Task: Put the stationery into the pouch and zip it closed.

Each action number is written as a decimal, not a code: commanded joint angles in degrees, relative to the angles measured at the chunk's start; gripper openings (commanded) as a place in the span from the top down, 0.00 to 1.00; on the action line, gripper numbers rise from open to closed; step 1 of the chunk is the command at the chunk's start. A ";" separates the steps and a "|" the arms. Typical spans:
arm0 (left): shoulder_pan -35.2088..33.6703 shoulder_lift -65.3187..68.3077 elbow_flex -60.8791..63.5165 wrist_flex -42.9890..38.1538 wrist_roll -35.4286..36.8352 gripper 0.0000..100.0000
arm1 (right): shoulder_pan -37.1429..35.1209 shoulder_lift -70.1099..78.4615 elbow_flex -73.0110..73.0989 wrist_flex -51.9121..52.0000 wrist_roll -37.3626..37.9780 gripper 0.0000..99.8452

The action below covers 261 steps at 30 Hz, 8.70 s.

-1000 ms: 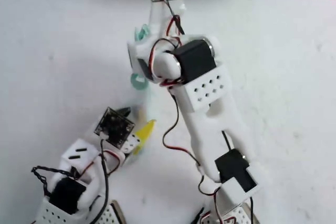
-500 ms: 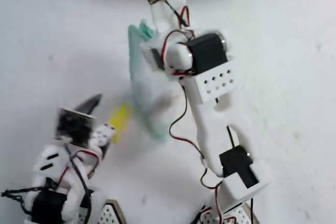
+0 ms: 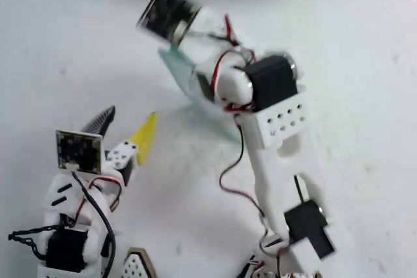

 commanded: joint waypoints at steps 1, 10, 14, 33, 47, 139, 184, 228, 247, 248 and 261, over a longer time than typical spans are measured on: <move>3.03 0.40 -0.18 -1.14 -2.46 0.72 | -1.54 -9.19 11.52 1.19 7.82 0.98; 8.48 0.22 -0.62 3.60 -10.73 0.72 | 1.89 -24.13 21.80 1.19 18.29 0.98; 12.53 0.22 -0.62 6.24 -11.25 0.72 | 1.80 -29.93 31.65 1.27 25.23 0.98; 19.65 -5.23 -24.88 31.30 -21.19 0.72 | 18.68 -48.31 51.60 1.10 48.26 0.98; 13.49 -3.91 11.96 -19.96 -14.77 0.77 | 14.81 -53.58 64.62 1.19 55.30 0.98; 1.54 -4.09 -17.05 17.05 -19.78 0.71 | 2.24 -55.08 47.12 -9.27 -1.49 0.98; 28.18 -4.09 -11.16 14.15 -5.71 0.71 | -11.38 -57.98 46.59 0.57 21.36 0.98; 31.25 -4.09 -0.79 -0.88 -5.63 0.98 | -11.12 -50.86 46.24 -14.46 5.01 0.75; 25.45 -4.09 4.48 -9.05 -5.54 0.98 | -2.95 -57.89 50.99 -17.71 -23.21 0.76; 25.45 -4.09 4.48 -9.05 -5.54 0.98 | -2.95 -58.77 53.45 -17.63 -23.21 0.76; 29.05 -4.09 6.42 -9.41 -5.98 0.98 | -16.22 -64.75 70.59 -27.30 -22.68 0.76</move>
